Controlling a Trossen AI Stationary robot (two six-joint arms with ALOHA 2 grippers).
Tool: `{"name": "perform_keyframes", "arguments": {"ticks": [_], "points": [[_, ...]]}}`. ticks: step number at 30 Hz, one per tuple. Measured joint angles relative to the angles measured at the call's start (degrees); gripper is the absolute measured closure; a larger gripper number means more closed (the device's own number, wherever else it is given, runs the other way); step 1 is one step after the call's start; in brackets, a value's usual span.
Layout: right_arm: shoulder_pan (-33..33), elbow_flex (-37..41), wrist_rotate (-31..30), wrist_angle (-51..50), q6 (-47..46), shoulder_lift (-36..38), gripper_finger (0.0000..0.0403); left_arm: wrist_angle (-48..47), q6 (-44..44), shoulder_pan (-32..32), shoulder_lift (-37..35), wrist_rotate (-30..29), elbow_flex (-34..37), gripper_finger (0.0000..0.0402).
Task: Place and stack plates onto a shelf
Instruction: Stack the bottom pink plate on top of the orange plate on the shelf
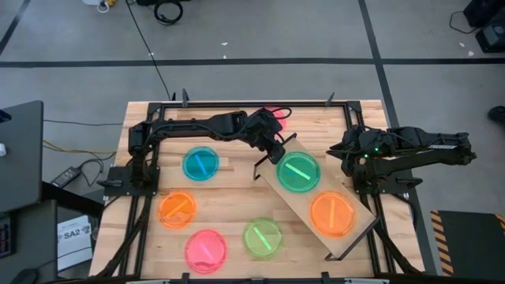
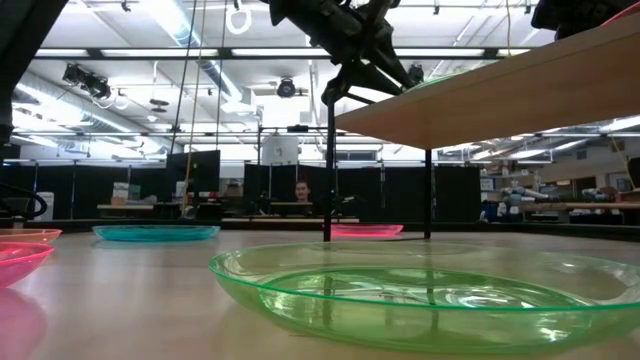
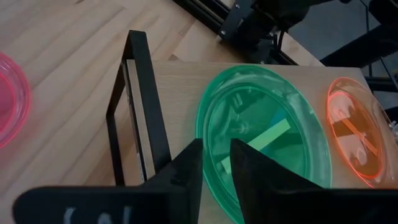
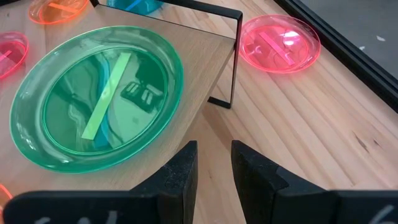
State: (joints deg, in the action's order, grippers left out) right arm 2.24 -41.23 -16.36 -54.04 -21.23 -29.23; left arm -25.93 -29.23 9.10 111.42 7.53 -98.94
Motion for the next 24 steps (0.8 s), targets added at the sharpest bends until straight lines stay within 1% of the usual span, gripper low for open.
{"name": "perform_keyframes", "arguments": {"ticks": [6,16,22,24], "points": [[0.0,0.0,0.0,0.0,0.0,0.0,0.0298,0.0,0.0,0.0,0.0,0.0,0.0,0.0294],[0.0,0.0,0.0,0.0,0.0,0.0,0.0298,0.0,0.6,0.0,0.0,0.0,0.0,0.0292],[0.0,0.0,0.0,0.0,0.0,0.0,0.0298,-0.5,5.0,0.1,-0.8,0.2,0.0,0.0292],[0.0,0.0,0.0,0.0,0.0,0.0,0.0298,-2.1,6.1,0.0,-1.8,0.9,0.0,0.0292]]}}
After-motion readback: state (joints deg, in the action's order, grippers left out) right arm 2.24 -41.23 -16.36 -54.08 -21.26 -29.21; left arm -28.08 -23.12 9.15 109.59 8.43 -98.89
